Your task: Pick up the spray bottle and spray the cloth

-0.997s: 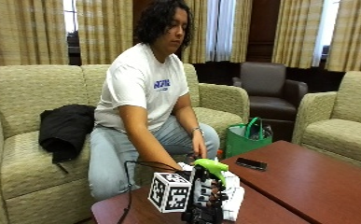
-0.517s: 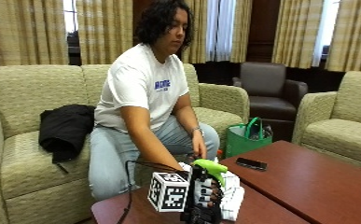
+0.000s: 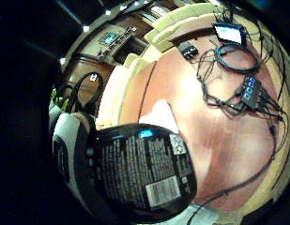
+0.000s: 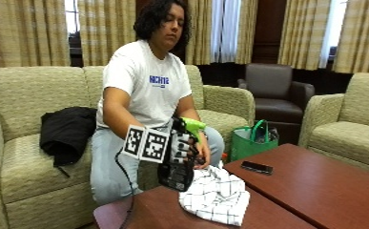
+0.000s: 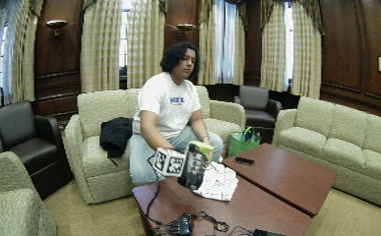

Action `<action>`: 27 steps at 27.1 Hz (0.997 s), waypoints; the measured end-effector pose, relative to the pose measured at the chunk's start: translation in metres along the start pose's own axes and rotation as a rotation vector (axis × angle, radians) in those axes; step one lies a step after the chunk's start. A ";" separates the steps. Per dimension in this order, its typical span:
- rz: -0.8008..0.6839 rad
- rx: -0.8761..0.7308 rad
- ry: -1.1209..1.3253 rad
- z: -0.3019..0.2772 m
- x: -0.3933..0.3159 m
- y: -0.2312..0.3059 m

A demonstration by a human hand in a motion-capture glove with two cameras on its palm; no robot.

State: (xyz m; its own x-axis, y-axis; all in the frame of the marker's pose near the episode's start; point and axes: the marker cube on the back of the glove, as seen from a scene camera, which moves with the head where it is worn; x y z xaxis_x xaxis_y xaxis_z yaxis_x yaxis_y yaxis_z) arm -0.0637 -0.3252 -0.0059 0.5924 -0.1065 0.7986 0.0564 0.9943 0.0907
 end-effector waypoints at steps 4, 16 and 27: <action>-0.007 -0.109 0.033 -0.022 -0.035 0.019; 0.209 -0.637 0.636 0.002 -0.070 0.068; 0.420 -0.962 1.054 0.090 -0.023 0.054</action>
State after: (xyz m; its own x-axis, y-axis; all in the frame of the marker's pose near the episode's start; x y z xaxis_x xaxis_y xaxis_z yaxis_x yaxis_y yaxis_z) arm -0.1460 -0.2697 0.0343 0.9705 -0.1801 -0.1601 -0.0145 0.6194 -0.7849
